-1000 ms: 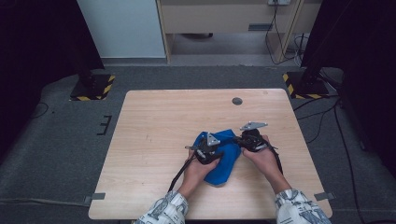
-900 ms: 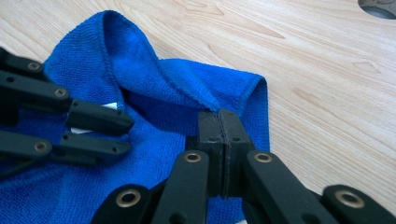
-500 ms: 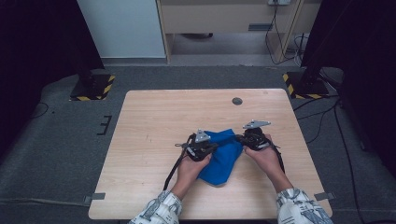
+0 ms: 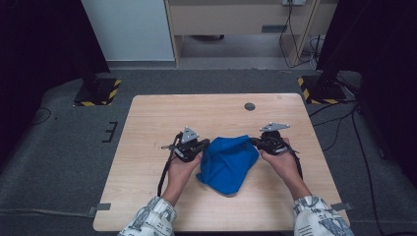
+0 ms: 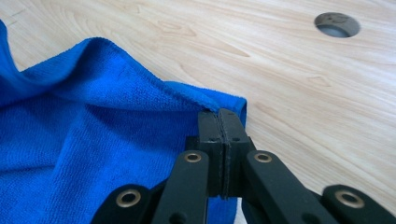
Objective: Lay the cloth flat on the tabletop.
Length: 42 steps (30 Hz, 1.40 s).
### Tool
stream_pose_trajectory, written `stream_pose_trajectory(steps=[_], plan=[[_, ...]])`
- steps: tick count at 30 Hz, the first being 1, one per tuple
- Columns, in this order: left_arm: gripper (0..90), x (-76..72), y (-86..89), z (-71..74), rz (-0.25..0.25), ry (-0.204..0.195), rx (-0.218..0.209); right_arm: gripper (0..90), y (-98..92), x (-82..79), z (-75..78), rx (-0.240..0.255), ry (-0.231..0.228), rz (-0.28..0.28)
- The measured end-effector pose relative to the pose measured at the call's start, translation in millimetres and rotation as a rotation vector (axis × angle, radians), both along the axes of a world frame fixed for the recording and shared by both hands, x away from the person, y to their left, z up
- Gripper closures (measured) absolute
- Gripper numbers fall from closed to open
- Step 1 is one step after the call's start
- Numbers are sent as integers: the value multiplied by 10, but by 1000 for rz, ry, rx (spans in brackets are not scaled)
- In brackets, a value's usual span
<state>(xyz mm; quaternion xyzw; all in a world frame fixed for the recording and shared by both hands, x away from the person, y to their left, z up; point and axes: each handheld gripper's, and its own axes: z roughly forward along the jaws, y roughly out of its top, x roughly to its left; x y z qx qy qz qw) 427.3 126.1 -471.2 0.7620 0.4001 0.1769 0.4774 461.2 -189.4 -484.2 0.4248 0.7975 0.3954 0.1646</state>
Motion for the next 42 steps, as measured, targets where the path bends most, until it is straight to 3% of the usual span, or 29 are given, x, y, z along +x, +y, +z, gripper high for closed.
stream_pose_trajectory(steps=[6, 9, 15, 25, 32, 42], plan=[[878, 73, 138, 46, 29, -11, -7, 895, -98, -9, 37, 10, -3, -15], [878, 109, 195, 42, 46, -3, -34, 895, -136, -17, 47, 8, -6, -17], [880, 138, 246, 27, 58, -2, -22, 895, -191, -38, 85, 14, -8, -14], [880, 151, 302, 112, 59, -16, -27, 895, -207, -103, 226, 40, -33, 0], [880, 148, 333, 213, 45, -49, -16, 895, -241, -158, 365, 58, -57, 2], [881, 127, 366, 333, 43, -62, -38, 895, -311, -242, 506, 88, -86, 1]])
